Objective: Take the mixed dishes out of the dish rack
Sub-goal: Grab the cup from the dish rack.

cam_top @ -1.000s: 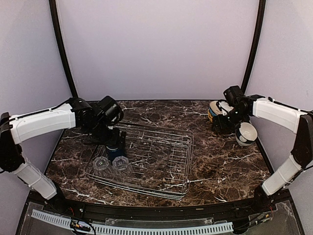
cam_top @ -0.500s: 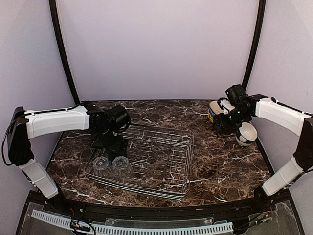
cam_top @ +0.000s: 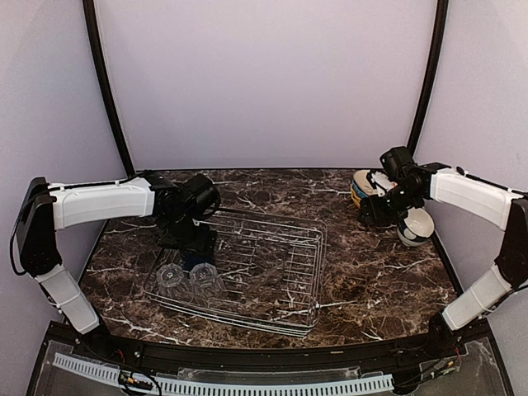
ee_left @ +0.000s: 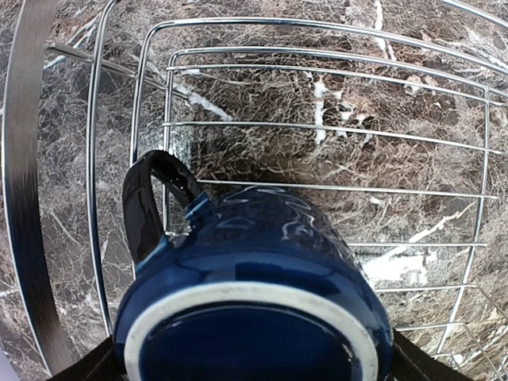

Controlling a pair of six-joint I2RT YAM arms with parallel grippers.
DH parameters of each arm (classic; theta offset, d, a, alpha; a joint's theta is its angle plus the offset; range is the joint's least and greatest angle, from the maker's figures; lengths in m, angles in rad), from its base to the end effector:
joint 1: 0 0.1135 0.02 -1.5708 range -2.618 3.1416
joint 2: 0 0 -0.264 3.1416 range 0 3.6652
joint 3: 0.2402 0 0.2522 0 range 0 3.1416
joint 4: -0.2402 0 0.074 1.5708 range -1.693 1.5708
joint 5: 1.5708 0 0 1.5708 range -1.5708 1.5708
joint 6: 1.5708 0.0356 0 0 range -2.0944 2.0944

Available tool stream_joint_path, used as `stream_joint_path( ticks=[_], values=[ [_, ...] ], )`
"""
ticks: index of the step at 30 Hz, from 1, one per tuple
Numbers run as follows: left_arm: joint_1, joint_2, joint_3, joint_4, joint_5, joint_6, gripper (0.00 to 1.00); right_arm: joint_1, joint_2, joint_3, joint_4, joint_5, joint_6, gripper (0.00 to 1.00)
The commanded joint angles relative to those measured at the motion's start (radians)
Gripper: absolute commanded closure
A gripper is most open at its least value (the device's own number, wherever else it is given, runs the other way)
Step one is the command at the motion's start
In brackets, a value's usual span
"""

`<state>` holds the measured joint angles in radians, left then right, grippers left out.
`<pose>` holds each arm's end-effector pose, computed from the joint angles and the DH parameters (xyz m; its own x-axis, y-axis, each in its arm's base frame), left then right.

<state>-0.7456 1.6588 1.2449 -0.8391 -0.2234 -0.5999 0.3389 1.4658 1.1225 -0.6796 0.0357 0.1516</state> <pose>0.2445 -0.2151 0.2296 -0.9208 0.1010 -0.3767 0.1101 0.9939 -0.0027 0.2836 0.0986 0.2566 -0.8434 -0.1372 -0.5195 -0.1895 0.9807 0.0485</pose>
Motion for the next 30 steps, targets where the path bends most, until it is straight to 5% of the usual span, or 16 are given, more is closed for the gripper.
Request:
stream_joint_path(
  ticks=[1, 14, 30],
  values=[
    [0.003, -0.001, 0.025, 0.002, 0.015, 0.025, 0.17, 0.006, -0.012, -0.015, 0.026, -0.017, 0.009, 0.18],
    [0.019, -0.121, 0.027, 0.058, 0.056, 0.116, 0.41, 0.013, -0.037, -0.015, 0.04, -0.057, 0.03, 0.18],
    [0.054, -0.188, 0.094, 0.422, 0.466, 0.184, 0.5, 0.051, -0.095, 0.007, 0.102, -0.229, 0.128, 0.18]
  ],
)
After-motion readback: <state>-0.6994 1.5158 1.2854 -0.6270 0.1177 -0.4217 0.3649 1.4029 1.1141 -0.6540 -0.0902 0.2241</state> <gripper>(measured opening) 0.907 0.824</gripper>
